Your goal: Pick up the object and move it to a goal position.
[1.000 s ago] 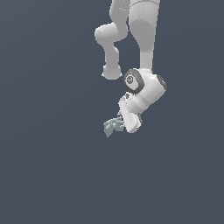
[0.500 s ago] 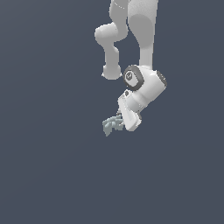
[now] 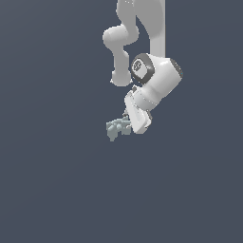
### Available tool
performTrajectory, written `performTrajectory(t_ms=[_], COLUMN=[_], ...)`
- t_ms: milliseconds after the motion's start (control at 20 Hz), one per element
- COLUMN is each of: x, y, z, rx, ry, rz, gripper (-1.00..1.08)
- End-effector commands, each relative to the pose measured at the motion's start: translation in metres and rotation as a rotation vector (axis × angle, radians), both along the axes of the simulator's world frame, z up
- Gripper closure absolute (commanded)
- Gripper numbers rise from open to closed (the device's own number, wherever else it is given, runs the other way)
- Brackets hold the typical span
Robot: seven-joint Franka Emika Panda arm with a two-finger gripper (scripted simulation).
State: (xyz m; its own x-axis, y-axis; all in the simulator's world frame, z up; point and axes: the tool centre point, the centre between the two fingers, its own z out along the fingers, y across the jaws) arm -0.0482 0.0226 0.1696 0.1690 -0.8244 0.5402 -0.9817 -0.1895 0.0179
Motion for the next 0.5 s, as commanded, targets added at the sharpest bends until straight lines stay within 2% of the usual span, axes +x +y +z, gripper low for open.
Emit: performTrajectory(t_ms=[0, 450], x=[0.000, 0.001], y=[-0.004, -0.008], z=[0.014, 0.032], rx=[0.000, -0.002], ry=[0.001, 0.000], rz=[0.000, 0.001], gripper=[1.08, 1.08])
